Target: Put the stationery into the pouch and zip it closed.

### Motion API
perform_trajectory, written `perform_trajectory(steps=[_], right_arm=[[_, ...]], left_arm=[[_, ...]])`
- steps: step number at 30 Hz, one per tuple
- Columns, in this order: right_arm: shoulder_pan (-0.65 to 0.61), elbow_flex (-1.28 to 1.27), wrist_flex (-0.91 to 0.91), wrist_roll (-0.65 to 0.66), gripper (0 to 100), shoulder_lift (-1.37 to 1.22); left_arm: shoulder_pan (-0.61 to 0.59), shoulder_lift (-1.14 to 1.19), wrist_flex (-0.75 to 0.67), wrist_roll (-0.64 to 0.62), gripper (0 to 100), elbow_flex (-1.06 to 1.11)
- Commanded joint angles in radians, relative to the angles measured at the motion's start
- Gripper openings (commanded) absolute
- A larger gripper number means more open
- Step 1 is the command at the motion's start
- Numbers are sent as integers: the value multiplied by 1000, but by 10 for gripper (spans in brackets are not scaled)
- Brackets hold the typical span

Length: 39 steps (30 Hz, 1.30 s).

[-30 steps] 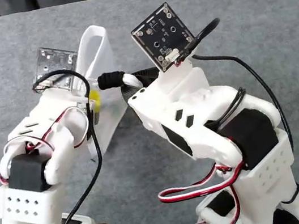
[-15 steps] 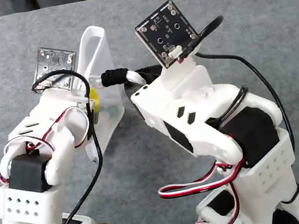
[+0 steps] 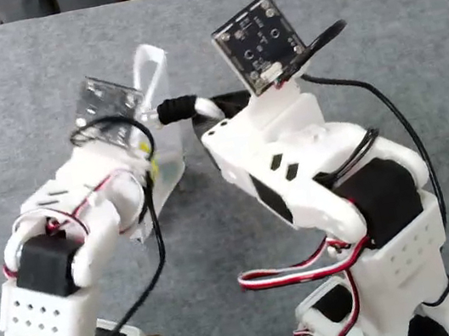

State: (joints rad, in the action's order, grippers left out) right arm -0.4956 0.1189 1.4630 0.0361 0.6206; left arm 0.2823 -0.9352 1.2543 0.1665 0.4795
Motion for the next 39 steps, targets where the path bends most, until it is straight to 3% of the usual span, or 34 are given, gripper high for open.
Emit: perform_trajectory(steps=[1,7,16,21,29,39], right_arm=[[37,36,-52,0,12,-4],[83,-39,-87,95,12,-4],[192,-104,-160,98,12,-4],[241,-105,-209,170,12,-5],[351,-183,-307,175,12,-76],[379,-219,-351,176,12,-130]], left_arm=[[53,-71,51,28,28,-44],[54,-209,97,28,28,-44],[54,-230,129,25,28,-44],[54,-230,130,25,28,-51],[59,-230,199,28,28,-177],[58,-230,203,23,28,-189]])
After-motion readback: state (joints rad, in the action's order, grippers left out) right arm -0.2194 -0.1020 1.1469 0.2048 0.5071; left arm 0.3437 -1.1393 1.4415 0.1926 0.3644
